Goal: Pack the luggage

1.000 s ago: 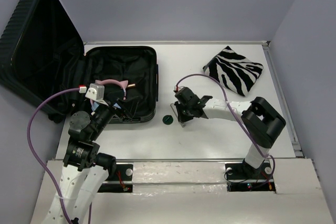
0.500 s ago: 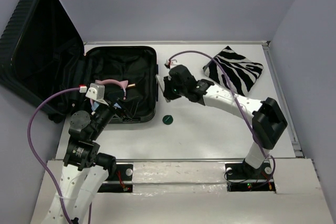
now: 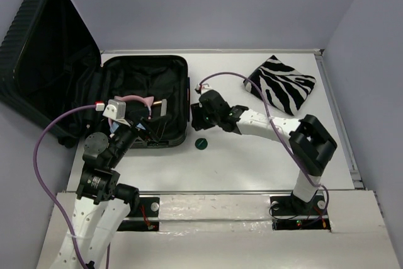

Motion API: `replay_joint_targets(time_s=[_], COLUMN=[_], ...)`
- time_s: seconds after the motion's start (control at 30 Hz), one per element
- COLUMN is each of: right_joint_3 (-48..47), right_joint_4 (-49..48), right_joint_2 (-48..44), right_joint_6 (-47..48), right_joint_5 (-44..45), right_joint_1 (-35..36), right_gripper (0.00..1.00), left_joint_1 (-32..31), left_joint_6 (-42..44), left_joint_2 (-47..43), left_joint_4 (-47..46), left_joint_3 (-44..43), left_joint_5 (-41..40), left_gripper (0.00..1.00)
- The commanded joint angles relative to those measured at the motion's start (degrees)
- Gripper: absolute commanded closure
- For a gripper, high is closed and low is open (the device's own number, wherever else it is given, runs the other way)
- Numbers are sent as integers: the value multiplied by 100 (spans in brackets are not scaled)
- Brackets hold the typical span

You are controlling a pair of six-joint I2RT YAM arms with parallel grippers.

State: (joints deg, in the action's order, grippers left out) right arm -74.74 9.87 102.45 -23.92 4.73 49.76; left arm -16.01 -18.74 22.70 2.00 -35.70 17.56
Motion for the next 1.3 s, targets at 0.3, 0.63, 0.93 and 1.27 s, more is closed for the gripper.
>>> replay_joint_targets(time_s=[0.3,0.63,0.93,1.27], right_joint_3=[1128,1067,865,-1784], right_joint_4=[50,103,428,-71], right_joint_2=[116,513,-673,-193], right_joint_6=[-262,-359,-69,179], right_joint_5=[-78,71,1082,-331], right_joint_1=[122,175,175,227], right_gripper=[43,75,93,93], left_joint_1=[63,72,72,81], left_joint_6=[72,72,81,64], left_joint_2=[24,7,-37,-81], left_joint_4=[-305,-288,-288,-244], left_joint_3=[-191,-191,-191,-183], left_joint_5=[107,125,133,-86], left_gripper=[1,1,1,1])
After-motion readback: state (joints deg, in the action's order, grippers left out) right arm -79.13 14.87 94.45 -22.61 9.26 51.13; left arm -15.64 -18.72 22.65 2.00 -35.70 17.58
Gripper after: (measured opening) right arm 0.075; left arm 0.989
